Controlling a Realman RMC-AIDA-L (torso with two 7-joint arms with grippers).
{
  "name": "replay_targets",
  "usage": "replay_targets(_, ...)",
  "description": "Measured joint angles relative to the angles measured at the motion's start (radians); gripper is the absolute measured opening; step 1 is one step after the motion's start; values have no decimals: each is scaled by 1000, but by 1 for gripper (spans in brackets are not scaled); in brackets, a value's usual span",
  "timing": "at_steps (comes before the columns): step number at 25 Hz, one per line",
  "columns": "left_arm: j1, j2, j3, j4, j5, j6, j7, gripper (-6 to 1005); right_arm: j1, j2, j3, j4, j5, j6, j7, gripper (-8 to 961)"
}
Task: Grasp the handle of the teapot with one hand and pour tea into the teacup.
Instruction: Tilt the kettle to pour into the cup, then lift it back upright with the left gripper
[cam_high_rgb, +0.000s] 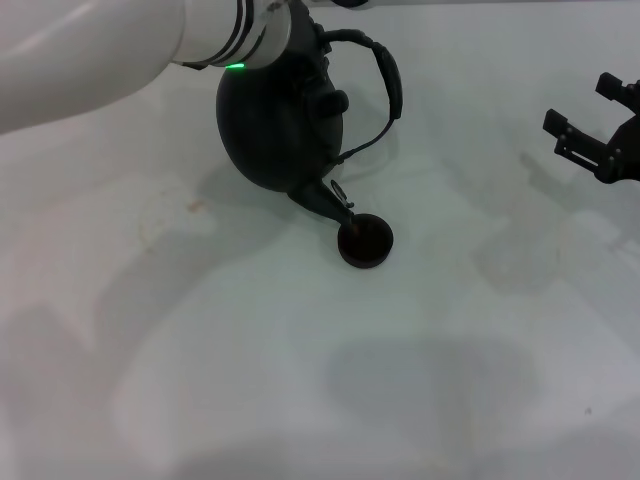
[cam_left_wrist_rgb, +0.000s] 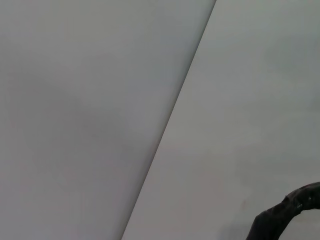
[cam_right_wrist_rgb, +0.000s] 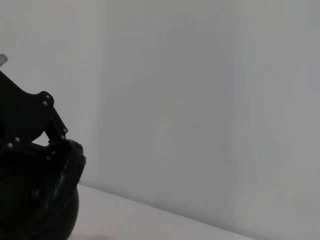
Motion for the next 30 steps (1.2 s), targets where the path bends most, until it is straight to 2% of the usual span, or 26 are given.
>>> replay_targets(23, -14, -1, -1, -13, 0, -7, -4, 115, 0, 0, 0, 2, 0, -7, -8, 860)
replay_targets(30, 2, -4, -4, 9, 0, -17, -87, 115, 0, 0, 2, 2, 0, -8, -8, 860)
